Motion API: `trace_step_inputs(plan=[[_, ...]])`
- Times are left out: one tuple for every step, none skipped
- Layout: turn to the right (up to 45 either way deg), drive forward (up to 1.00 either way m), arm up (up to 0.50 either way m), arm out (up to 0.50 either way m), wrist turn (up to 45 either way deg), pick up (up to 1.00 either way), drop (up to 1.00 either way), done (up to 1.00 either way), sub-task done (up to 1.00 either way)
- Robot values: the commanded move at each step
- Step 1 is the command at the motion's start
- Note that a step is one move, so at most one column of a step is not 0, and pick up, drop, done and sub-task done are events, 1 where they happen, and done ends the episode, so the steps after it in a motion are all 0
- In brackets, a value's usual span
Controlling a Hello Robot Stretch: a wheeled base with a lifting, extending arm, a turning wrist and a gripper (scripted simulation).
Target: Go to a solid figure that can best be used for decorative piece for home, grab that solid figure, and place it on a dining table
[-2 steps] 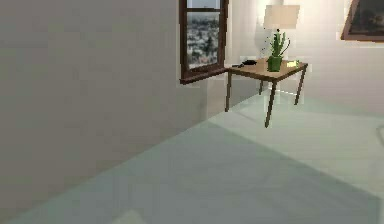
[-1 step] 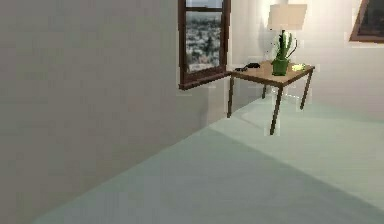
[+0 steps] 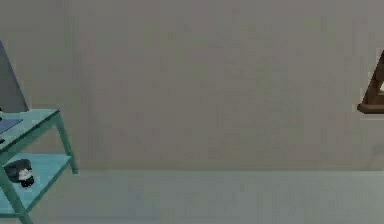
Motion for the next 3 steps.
trace_step_inputs(plan=[[-36.0, 0.0, 0.0, 0.0, 0.0, 0.0, 0.0, 0.0, 0.0], [0.0, 0.15, 0.0, 0.0, 0.0, 0.0, 0.0, 0.0, 0.0], [-18.0, 0.0, 0.0, 0.0, 0.0, 0.0, 0.0, 0.0, 0.0]])
